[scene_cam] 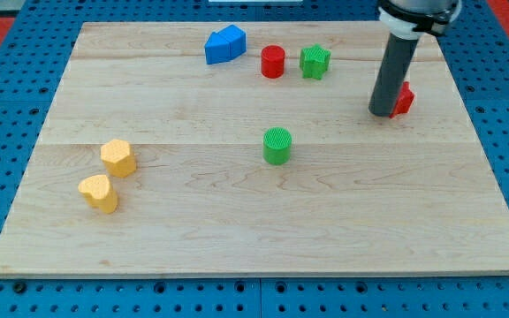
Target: Push the red circle to the left of red star
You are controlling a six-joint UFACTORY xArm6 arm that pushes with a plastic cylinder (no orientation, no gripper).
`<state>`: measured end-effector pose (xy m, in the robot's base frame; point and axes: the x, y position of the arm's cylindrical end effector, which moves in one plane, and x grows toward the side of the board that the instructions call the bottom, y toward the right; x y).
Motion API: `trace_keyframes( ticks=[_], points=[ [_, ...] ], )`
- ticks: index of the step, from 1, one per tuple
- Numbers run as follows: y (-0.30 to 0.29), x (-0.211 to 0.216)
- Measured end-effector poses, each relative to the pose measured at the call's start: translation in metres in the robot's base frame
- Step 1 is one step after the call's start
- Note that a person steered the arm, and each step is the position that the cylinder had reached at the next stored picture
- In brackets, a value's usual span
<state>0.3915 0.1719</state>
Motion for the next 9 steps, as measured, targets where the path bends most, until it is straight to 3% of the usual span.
trace_keyframes(
  ticks=[1, 2, 4, 5, 6, 8, 9],
  points=[
    [-0.067, 0.027],
    [-0.162, 0.008],
    [-0.225, -0.094],
    [-0.179, -0.116],
    [-0.172, -0.13],
    [-0.064, -0.07],
    [-0.065, -0.049]
  ],
)
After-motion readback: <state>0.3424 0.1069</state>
